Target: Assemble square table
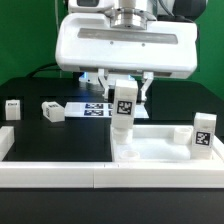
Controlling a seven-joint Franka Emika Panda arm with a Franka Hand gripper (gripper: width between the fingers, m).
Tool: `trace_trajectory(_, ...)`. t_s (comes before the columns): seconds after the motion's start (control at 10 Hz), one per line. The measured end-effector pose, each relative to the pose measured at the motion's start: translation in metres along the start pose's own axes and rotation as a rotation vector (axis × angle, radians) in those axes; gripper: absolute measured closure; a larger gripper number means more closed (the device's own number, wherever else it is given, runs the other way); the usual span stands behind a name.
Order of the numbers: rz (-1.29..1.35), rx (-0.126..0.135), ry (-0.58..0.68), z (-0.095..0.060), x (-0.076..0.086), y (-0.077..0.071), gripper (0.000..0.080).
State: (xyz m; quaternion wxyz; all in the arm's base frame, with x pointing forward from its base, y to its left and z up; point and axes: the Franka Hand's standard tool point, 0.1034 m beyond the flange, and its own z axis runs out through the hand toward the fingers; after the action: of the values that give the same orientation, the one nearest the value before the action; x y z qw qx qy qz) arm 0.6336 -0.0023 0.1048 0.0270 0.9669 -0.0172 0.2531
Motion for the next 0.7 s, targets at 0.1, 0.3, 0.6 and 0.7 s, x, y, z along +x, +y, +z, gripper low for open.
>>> trace_trajectory(0.1, -0.008, 0.002, -0.003, 0.005, -0.001, -0.005, 0.0512)
trace_trajectory(0.3, -0.014, 0.001, -0.016, 0.011, -0.009, -0.007, 0.0512)
trace_trajectory(0.6, -0.02, 0.0, -0.022, 0.013, -0.013, -0.008, 0.0512)
trace_trajectory(0.7, -0.021, 0.001, -0.022, 0.013, -0.014, -0.01, 0.0512)
